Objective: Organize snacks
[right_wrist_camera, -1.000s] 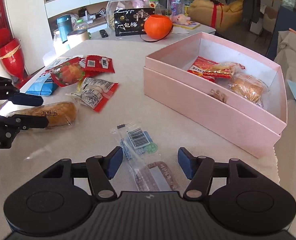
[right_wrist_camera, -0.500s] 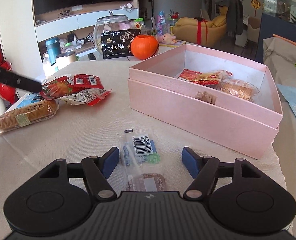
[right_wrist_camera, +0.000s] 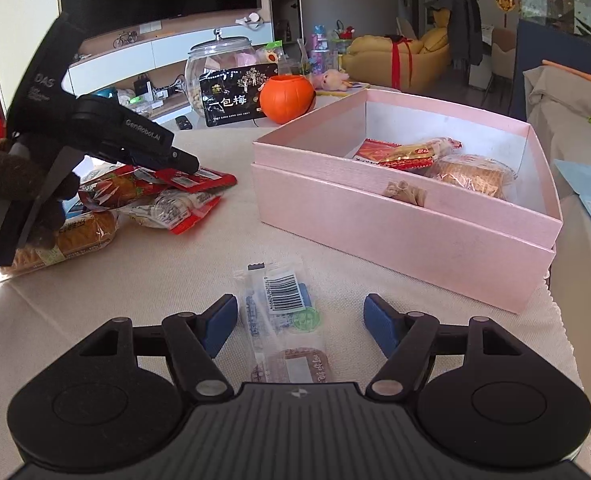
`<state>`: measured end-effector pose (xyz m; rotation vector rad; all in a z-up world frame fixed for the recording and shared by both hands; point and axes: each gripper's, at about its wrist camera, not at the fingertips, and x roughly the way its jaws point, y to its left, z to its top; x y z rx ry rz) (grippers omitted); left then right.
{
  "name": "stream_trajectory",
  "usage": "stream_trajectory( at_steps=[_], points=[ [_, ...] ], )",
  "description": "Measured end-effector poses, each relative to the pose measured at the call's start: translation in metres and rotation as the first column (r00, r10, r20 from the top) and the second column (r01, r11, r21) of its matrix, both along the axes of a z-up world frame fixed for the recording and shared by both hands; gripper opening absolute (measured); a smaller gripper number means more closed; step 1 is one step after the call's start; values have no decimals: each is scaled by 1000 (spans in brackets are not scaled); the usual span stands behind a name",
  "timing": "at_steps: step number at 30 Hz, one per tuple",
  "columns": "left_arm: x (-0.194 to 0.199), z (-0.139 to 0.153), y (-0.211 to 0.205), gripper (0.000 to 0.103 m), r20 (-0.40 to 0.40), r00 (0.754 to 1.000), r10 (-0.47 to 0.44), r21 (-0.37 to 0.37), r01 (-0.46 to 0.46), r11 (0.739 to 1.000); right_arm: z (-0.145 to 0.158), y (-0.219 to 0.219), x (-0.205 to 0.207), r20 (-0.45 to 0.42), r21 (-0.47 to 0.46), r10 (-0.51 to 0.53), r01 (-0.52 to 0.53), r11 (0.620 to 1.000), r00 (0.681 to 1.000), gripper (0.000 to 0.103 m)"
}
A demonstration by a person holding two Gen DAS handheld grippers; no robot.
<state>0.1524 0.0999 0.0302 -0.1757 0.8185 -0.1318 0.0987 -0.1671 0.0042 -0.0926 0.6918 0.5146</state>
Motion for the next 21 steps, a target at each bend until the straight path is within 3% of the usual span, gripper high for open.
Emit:
stream_trajectory(
  at_steps=[4,8,11,15,18,21],
  points=[
    [-37,-6,-26,28,7,994,-111,-4,111,994,0,1,0,2,-7,0,0,1000,1000,71],
    [-61,-14,-37,28,-32,985,-171,-59,169,984,-1,2,0,3,-9,0,0,1000,1000,71],
    [-86,-13,-45,28,1,981,-195,-8,195,981,-1,2,0,4,-13,0,0,1000,1000,71],
    [-118,-2,-34,28,55,991,-123,-50,126,991,-1,4,0,2,-26,8,-8,1000,1000,72],
    [-135,7,-20,29,53,995,-85,-99,90,991,3,15,2,-3,-78,9,-9,997,1000,72],
    [-146,9,-8,29,24,995,-94,-145,97,985,11,29,16,-90,-5,46,-46,999,995,72]
  ],
)
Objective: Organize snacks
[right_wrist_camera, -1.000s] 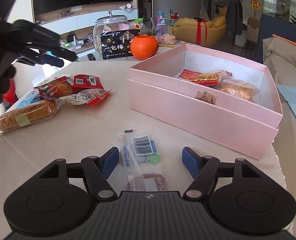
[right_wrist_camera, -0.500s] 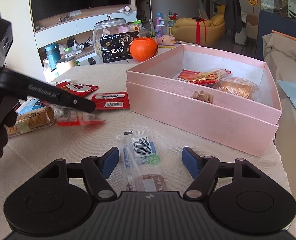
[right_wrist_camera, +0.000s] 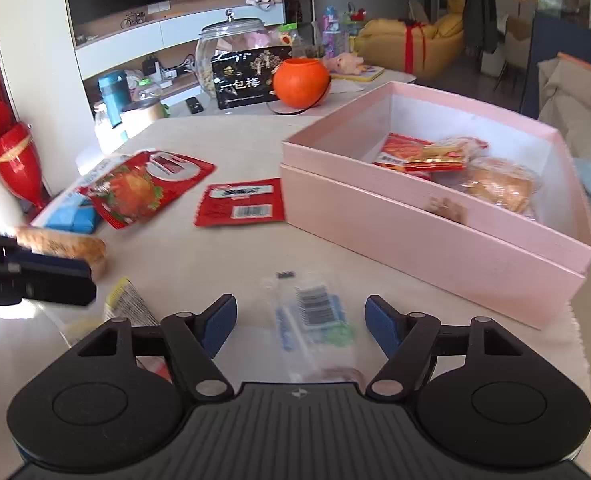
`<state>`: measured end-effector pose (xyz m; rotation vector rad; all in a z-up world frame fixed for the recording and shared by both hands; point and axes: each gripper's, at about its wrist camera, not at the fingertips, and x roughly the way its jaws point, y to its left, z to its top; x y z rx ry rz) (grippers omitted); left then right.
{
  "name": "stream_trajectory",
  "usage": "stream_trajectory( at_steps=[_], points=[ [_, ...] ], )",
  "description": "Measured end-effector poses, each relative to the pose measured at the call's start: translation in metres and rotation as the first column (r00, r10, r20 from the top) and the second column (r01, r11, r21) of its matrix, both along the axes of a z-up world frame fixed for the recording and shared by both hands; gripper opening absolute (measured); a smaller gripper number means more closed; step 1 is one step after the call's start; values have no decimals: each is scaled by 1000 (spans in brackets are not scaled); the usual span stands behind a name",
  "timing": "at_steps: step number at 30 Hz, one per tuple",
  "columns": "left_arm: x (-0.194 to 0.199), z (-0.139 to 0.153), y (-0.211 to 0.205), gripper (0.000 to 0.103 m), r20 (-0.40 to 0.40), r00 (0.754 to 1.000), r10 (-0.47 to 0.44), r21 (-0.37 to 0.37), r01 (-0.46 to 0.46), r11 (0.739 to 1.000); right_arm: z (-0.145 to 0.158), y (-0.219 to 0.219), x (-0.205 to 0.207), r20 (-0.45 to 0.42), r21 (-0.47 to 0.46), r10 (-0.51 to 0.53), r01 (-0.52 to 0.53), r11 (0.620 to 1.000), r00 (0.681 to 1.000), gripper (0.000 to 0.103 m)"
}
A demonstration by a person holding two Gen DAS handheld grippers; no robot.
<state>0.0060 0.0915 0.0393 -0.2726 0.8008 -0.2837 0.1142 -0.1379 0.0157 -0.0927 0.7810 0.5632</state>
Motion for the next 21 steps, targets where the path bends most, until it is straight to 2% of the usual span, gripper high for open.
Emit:
stream_trajectory(
  at_steps=[3,6,8,13,17,21],
  points=[
    [-11,-5,7,29,-16,1000,-8,-9,8,1000,7,24,22,-53,33,7,-6,999,999,72],
    [-25,-5,15,29,-25,1000,3,-4,-3,1000,7,55,42,-28,-17,-13,12,1000,1000,72],
    [-35,-3,20,29,-24,1000,8,-4,-8,1000,2,72,58,-74,-32,-10,8,999,997,72],
    [-39,-10,31,29,-46,997,54,13,-53,998,-1,96,74,-25,-75,-40,38,996,999,71],
    [-29,-20,41,28,-48,990,131,14,-130,991,0,92,51,5,-150,20,-19,988,1000,61],
    [-14,-23,49,27,-25,981,193,-17,-194,981,4,66,14,-12,-165,95,-96,982,995,60]
  ],
)
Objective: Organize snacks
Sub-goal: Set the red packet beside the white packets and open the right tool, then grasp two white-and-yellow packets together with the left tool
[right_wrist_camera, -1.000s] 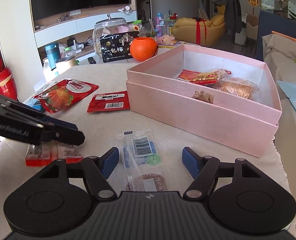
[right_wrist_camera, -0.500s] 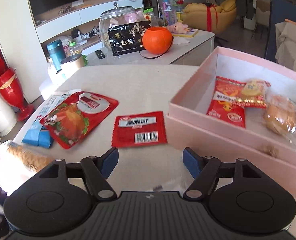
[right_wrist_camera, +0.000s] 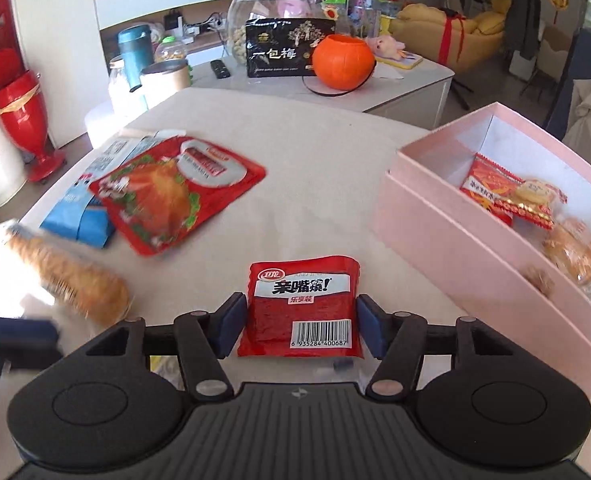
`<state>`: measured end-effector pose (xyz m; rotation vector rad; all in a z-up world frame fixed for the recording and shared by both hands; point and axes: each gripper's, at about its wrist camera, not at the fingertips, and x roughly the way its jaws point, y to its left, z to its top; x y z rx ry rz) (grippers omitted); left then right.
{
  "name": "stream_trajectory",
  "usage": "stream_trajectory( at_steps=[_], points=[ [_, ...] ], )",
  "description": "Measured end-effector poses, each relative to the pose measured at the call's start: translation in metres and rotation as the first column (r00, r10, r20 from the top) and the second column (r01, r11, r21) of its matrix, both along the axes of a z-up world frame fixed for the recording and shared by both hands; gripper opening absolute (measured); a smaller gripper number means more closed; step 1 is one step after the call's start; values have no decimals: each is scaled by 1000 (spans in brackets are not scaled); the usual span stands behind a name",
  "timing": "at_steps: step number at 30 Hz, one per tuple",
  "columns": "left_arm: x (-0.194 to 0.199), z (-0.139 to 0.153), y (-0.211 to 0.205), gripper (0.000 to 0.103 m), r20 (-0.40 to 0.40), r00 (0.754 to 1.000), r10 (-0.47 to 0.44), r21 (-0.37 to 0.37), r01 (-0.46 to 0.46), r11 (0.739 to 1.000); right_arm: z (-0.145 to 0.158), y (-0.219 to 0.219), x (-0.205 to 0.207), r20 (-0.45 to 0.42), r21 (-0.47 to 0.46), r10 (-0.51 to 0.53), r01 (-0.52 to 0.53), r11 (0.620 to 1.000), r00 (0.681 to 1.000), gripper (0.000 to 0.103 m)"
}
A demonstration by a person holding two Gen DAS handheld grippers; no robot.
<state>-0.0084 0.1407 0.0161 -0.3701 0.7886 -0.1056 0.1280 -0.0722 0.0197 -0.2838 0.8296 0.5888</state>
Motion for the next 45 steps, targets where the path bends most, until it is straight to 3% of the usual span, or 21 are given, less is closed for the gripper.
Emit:
stream_trajectory(
  at_steps=[4,10,13,18,23,28,32,34,36,38,40,41,45],
  points=[
    [10,4,-7,28,10,1000,24,25,-24,999,2,-28,-26,5,-23,23,-22,999,1000,68],
    [-7,15,-30,28,-31,992,-123,-28,122,992,5,-57,-57,78,-107,76,-67,992,994,70],
    [-15,17,-48,28,-41,986,-160,-16,160,987,5,-67,-63,69,-91,46,-40,995,997,73],
    [-1,13,-78,28,-59,983,-173,86,178,980,0,-72,-75,112,-72,4,4,997,994,75],
    [17,10,-105,28,-56,978,-199,257,207,944,-6,-83,-86,143,-27,-36,41,999,989,78],
    [30,6,-109,32,-56,979,-198,319,205,925,-12,-100,-86,90,92,-122,114,989,988,80],
    [34,7,-97,31,-40,989,-142,409,146,901,-13,-100,-87,96,93,-116,107,990,989,80],
    [36,8,-85,31,-36,994,-105,387,111,915,-13,-100,-88,97,95,-113,104,990,989,80],
    [36,10,-72,30,-30,997,-73,319,79,945,-13,-100,-88,97,100,-114,104,990,989,81],
    [37,13,-57,30,-36,997,-71,137,75,988,-14,-99,-88,97,104,-116,106,989,988,81],
    [37,12,-52,30,-47,996,-73,-29,71,997,-15,-98,-89,98,105,-118,107,989,988,82],
    [36,13,-53,30,-43,996,-74,-56,71,996,-15,-98,-89,98,106,-119,108,988,988,82],
    [30,18,-69,30,-28,993,-117,-44,116,992,-14,-99,-91,98,109,-122,111,988,988,82]
  ],
)
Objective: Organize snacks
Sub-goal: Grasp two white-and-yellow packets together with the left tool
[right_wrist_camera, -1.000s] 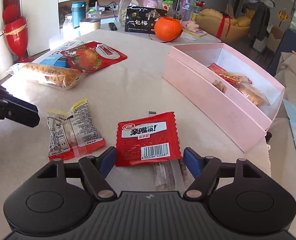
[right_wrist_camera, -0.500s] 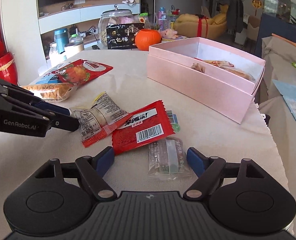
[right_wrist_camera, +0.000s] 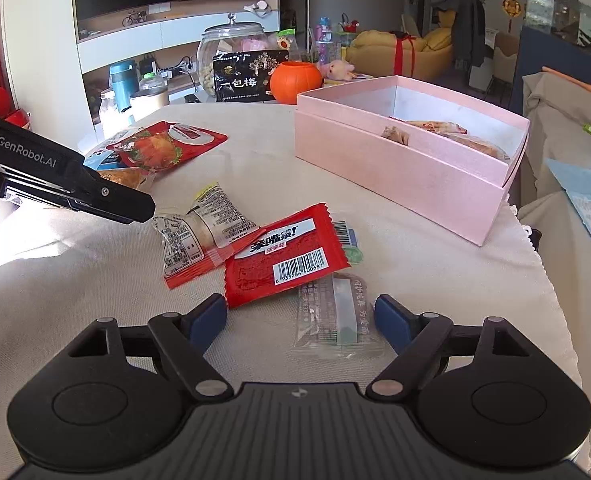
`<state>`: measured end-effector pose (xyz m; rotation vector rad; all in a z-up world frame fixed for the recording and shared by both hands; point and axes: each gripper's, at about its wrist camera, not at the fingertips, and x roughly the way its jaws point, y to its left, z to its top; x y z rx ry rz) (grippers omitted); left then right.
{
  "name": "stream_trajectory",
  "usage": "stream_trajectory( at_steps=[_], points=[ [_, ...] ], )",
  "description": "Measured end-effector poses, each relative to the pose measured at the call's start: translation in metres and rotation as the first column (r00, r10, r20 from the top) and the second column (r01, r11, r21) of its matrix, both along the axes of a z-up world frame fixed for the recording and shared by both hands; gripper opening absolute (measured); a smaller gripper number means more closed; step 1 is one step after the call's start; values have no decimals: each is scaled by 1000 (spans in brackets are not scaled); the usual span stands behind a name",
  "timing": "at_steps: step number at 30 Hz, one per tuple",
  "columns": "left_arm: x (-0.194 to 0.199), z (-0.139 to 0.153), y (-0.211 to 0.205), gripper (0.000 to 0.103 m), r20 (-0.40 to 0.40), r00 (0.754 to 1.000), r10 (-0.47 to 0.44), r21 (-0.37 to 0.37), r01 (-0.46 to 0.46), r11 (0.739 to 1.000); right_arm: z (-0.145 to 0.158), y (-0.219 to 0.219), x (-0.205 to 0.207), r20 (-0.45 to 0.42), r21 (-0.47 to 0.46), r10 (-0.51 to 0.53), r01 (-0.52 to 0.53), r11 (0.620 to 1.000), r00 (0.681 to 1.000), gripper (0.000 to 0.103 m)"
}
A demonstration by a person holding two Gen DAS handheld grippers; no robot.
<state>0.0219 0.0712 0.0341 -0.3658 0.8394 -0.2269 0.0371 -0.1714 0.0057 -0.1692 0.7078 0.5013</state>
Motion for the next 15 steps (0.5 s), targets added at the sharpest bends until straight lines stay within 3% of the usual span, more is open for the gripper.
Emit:
stream_trajectory(
  at_steps=[3,6,10,13,15],
  points=[
    [-9,3,-8,30,15,999,-35,37,34,999,8,-1,0,-5,-11,18,-18,1000,1000,81],
    [-15,2,-10,30,25,999,-34,119,31,992,27,-3,3,57,-15,27,-27,1000,998,81],
    [-19,-6,-1,30,1,1000,-12,88,12,996,40,10,34,90,-59,-5,10,998,996,76],
    [-25,-9,3,30,-7,1000,-17,80,18,997,33,26,67,62,-74,-7,11,997,998,64],
    [-30,-9,5,30,-7,1000,-17,85,17,996,26,40,80,66,-102,1,5,995,998,63]
  ],
)
